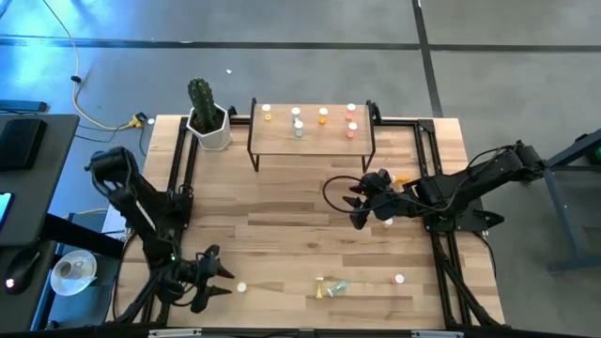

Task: Pick and place medicine bottles onto shelf by color
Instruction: Put the bottom orange pill bottle on the shelf aligned with the other orange pill bottle

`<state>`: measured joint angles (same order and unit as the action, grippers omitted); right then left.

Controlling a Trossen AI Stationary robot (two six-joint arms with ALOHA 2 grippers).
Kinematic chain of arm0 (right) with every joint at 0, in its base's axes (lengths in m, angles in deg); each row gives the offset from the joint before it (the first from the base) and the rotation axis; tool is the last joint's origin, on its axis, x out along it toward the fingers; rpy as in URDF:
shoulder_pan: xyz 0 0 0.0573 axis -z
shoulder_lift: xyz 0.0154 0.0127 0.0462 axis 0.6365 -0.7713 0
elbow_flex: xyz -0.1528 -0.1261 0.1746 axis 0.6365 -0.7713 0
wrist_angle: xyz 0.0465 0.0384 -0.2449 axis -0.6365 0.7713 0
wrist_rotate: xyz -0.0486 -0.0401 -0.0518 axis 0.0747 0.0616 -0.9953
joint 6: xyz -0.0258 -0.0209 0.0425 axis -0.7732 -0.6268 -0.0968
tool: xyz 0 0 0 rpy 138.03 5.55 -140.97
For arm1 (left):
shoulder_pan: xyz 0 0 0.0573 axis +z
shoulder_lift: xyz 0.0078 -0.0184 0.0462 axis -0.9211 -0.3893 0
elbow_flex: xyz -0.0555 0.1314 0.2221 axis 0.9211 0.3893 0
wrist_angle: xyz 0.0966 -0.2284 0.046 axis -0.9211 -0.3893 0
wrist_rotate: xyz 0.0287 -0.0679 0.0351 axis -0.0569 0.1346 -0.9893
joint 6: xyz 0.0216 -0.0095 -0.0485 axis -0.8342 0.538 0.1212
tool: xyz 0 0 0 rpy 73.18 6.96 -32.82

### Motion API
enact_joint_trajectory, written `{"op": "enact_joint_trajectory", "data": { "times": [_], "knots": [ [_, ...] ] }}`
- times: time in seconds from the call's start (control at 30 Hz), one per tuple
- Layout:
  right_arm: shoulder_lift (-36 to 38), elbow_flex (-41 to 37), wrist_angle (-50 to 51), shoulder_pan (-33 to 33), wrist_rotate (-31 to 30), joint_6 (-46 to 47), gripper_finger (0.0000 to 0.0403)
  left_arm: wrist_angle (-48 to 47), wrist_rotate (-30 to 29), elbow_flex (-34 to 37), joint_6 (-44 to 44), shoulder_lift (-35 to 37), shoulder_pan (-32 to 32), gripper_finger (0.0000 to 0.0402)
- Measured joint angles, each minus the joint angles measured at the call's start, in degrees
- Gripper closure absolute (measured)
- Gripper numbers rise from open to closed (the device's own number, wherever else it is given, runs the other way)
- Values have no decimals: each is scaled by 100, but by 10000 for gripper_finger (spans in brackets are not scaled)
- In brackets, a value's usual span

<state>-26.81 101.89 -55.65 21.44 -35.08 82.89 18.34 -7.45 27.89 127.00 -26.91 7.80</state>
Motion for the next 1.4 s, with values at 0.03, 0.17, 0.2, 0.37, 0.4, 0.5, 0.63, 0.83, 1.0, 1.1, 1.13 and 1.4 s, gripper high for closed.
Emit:
{"op": "enact_joint_trajectory", "data": {
  "times": [0.03,0.17,0.2,0.37,0.4,0.5,0.63,0.83,1.0,1.1,1.13,1.4],
  "knots": [
    [0,0,-2,0,59,9,242,108,-2,0,98,-125,-14,198],
    [0,0,-11,-2,101,11,242,586,-199,2,251,-570,-94,198],
    [0,0,-15,-2,100,11,242,698,-273,2,241,-671,-109,198],
    [0,0,-37,-2,100,10,242,912,-434,-89,254,-1187,-121,198],
    [0,0,-37,-2,100,9,242,919,-447,-145,247,-1293,-112,198],
    [0,0,-39,-2,100,9,242,913,-536,-330,106,-1620,-73,198],
    [0,0,-47,-2,100,10,242,906,-597,-546,38,-1994,6,198],
    [0,0,-89,-2,201,11,242,914,-814,-715,-21,-2268,88,199],
    [0,0,-172,-2,314,11,242,897,-1139,-710,-112,-2283,123,205],
    [0,2,-185,-2,316,4,242,863,-1115,-710,-119,-2283,183,215],
    [0,2,-183,-2,316,-3,242,862,-1023,-710,-125,-2283,223,220],
    [0,2,-183,-2,314,-6,242,895,-872,-710,-444,-2283,439,271]
  ]
}}
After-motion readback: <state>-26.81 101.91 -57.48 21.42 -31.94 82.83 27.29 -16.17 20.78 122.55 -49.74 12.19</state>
